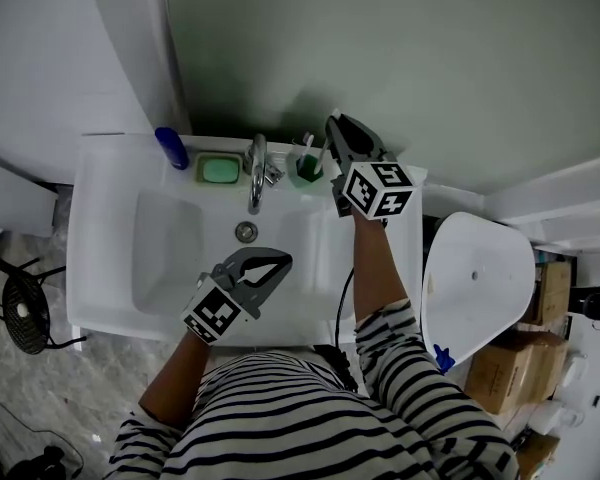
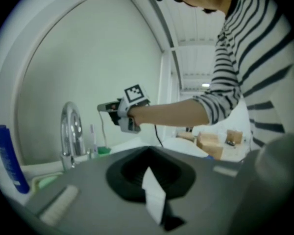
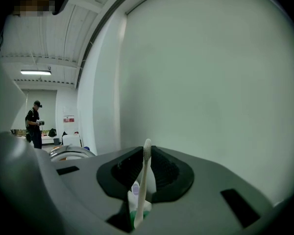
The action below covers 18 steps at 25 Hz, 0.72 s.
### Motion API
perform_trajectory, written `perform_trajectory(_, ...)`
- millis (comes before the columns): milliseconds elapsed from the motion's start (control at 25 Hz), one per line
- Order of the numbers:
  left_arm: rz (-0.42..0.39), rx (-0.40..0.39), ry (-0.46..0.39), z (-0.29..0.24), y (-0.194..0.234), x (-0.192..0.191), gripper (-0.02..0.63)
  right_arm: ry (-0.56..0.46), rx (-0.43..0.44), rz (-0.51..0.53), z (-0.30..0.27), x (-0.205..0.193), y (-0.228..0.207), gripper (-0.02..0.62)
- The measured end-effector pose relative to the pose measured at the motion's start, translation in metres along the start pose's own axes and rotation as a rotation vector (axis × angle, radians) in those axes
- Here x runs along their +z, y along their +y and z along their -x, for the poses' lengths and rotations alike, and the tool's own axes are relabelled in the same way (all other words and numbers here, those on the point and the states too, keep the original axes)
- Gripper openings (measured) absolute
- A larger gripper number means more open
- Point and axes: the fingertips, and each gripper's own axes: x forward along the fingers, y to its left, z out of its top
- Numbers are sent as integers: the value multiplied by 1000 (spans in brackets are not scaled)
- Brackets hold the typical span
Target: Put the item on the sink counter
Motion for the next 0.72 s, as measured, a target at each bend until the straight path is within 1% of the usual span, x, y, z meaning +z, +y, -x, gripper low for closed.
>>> perform_trajectory(160,11,7,1,2,6,-4,5,-6,-16,-18,-5,-20,-2,51)
perform_trajectory(360,18,9,-3,0,9,-5,5,-9,-9,-54,-3,-40,-6,51)
perform_trajectory(720,27,3,0,-5,6,-9,3,45,0,-57,0,-68,-10,51)
